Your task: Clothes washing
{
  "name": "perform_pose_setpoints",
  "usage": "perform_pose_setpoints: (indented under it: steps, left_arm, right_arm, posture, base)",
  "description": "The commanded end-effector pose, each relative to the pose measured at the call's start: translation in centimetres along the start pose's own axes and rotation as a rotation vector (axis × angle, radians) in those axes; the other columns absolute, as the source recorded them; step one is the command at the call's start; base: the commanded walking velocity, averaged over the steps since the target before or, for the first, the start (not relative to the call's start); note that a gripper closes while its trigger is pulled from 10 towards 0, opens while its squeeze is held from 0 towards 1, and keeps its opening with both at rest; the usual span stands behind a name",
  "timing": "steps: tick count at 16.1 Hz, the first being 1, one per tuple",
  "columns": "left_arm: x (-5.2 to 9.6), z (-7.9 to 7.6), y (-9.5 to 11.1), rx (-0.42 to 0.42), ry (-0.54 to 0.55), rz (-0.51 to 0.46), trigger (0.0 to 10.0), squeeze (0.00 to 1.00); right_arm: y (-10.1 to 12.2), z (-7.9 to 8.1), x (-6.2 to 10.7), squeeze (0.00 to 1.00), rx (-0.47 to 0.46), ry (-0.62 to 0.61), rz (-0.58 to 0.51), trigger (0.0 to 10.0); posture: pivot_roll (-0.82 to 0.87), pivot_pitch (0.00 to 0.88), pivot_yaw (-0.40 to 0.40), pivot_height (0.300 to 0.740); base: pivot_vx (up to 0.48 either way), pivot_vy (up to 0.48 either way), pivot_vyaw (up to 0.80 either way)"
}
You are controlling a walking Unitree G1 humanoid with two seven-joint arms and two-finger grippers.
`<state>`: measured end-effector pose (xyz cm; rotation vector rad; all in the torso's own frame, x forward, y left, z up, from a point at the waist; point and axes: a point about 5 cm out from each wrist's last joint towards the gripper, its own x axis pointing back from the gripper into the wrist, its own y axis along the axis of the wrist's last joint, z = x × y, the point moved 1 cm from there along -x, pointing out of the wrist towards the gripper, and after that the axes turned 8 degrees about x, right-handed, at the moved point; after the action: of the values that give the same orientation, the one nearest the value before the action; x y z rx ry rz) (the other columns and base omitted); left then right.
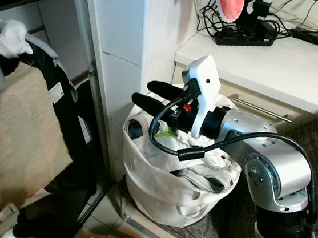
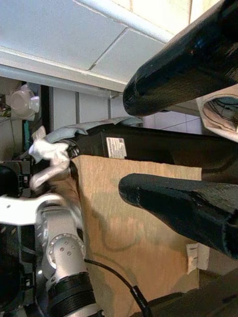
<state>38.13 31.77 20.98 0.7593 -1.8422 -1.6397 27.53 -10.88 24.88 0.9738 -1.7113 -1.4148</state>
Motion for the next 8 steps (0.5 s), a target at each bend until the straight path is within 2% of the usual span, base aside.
perform_pose_setpoints:
  steps: [1, 2, 3, 4, 5, 6, 7, 8]
  left_arm:
    - [-0.2, -0.7, 1.1, 0.039, -0.048, 0.012, 10.0, 0.00]
    - [-0.2, -0.7, 1.2, 0.037, -0.055, 0.015, 10.0, 0.00]
    - [-0.3, -1.3, 1.8, -0.131, -0.145, -0.014, 10.0, 0.00]
    - [-0.2, -2.3, 2.0, -0.422, -0.296, -0.006, 10.0, 0.00]
    - [-0.4, -2.4, 3.3, -0.541, -0.350, 0.005, 10.0, 0.00]
    - [-0.9, -1.6, 6.0, -0.565, -0.305, -0.057, 10.0, 0.00]
    - [-1.3, -0.9, 8.9, -0.531, -0.267, -0.137, 10.0, 0.00]
    - [-1.4, -0.6, 10.0, -0.582, -0.267, -0.156, 10.0, 0.00]
  right_arm:
    - [0.3, 0.3, 0.1, 0.00, 0.017, 0.021, 0.001, 10.0]
    - [0.3, 0.3, 0.1, 0.00, 0.018, 0.023, 0.005, 10.0]
    - [0.3, 0.3, 0.2, 0.00, 0.021, 0.026, 0.010, 10.0]
    - [0.3, 0.3, 0.2, 0.00, 0.024, 0.029, 0.014, 10.0]
    - [0.4, 0.2, 0.3, 0.00, 0.028, 0.032, 0.015, 10.0]
    - [0.6, 0.1, 0.3, 0.00, 0.030, 0.032, 0.013, 10.0]
    - [0.6, 0.1, 0.3, 0.00, 0.030, 0.032, 0.011, 10.0]
    - [0.5, 0.1, 0.2, 0.00, 0.029, 0.034, 0.012, 10.0]
  posture:
    - [-0.02, 0.000, 0.039, 0.740]
    - [-0.02, 0.000, 0.037, 0.740]
    - [-0.02, 0.000, 0.036, 0.740]
    - [-0.02, 0.000, 0.034, 0.740]
    - [-0.02, 0.000, 0.031, 0.740]
    - [-0.01, 0.000, 0.029, 0.740]
    - [-0.01, 0.000, 0.026, 0.740]
    - [-0.01, 0.000, 0.026, 0.740]
  base:
    - [0.000, 0.000, 0.00]
    - [0.000, 0.000, 0.00]
    - [0.000, 0.000, 0.00]
    - [0.000, 0.000, 0.00]
    - [0.000, 0.000, 0.00]
    - [0.000, 0.000, 0.00]
    - [0.000, 0.000, 0.00]
    - [0.000, 0.000, 0.00]
